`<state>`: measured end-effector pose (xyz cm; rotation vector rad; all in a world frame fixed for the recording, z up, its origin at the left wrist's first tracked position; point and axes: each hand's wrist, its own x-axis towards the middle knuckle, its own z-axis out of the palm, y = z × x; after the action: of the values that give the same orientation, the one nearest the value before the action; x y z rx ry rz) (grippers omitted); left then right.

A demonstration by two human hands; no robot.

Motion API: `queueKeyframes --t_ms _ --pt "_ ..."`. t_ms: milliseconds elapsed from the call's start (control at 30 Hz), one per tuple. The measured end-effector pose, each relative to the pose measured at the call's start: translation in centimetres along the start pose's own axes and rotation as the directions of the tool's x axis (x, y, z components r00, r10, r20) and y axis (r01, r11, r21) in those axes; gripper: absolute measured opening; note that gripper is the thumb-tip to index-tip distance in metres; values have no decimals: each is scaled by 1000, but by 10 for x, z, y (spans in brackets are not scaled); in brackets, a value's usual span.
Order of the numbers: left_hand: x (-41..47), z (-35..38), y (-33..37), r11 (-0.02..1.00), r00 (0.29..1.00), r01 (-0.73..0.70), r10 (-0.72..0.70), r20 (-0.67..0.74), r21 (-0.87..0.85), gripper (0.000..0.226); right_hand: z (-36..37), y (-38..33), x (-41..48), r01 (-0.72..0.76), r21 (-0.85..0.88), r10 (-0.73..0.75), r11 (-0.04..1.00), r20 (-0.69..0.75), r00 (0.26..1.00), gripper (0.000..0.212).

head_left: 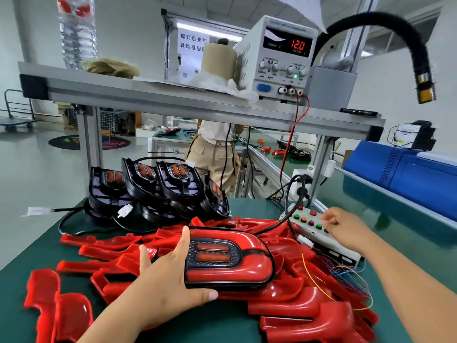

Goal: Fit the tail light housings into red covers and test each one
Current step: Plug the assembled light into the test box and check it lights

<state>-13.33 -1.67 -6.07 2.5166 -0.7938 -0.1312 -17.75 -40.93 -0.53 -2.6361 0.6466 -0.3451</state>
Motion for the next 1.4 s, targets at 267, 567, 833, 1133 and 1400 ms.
queueKeyframes --t_ms 267,567,833,1133,1400 --pt "5 1 5 993 999 38 -38 -2 107 126 11 2 -33 73 -152 -64 986 65 996 37" --pt "2 -3 15 975 994 101 -107 19 197 134 17 -37 -12 -89 -306 152 948 189 970 24" --pt "-3 -8 24 960 986 156 -164 14 232 148 20 -30 1 -203 -92 221 975 285 933 23" --pt "14 -21 71 950 976 18 51 -213 311 113 20 -6 -9 -43 213 36 976 39 999 40" --pt "103 11 154 885 915 -396 402 31 246 69 5 -34 -19 262 274 -269 925 -10 963 17"
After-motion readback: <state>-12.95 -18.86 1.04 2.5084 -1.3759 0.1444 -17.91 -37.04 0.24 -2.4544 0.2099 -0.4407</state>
